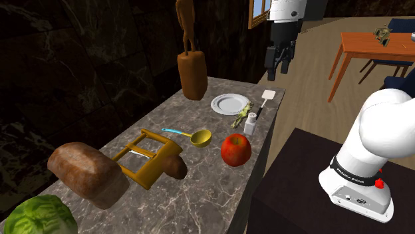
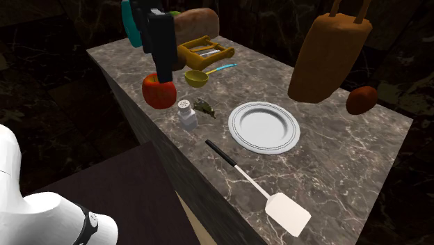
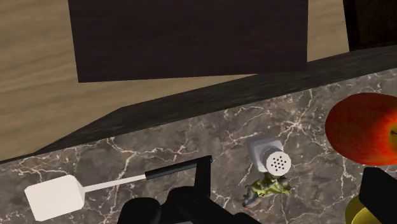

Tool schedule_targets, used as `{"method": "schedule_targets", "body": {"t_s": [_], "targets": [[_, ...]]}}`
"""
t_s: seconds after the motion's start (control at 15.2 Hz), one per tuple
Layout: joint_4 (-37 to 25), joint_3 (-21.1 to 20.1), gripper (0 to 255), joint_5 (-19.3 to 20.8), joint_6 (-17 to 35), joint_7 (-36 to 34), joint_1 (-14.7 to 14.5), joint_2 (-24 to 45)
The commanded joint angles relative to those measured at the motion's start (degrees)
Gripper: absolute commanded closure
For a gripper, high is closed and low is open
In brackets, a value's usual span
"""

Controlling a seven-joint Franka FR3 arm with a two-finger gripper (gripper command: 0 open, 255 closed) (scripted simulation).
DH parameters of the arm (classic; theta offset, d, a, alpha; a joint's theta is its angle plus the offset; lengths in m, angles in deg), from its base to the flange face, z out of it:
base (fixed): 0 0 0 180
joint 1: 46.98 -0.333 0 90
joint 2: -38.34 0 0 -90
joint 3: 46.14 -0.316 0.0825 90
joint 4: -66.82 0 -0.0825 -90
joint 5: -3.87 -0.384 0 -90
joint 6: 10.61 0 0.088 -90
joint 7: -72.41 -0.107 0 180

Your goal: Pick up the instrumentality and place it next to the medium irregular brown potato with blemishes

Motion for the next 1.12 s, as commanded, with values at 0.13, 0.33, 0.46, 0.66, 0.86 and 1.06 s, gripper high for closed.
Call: {"method": "schedule_targets", "body": {"t_s": [0.13, 0.33, 0.46, 0.66, 0.86, 1.06], "targets": [[1.0, -0.7, 0, -0.4, 3.8, -4.9, 2.2, 2.6], [2.2, -1.6, 0, -0.7, 9.3, -12.3, 5.6, 6.6], [2.9, -2.1, 0, -0.8, 12.8, -17.1, 7.8, 9.3], [3.8, -2.5, 0, -0.7, 18.0, -24.3, 11.0, 13.3], [4.7, -2.7, 0, -0.5, 22.9, -31.5, 14.2, 17.2], [5.5, -2.6, 0, 0.0, 27.7, -38.6, 17.4, 20.8]]}}
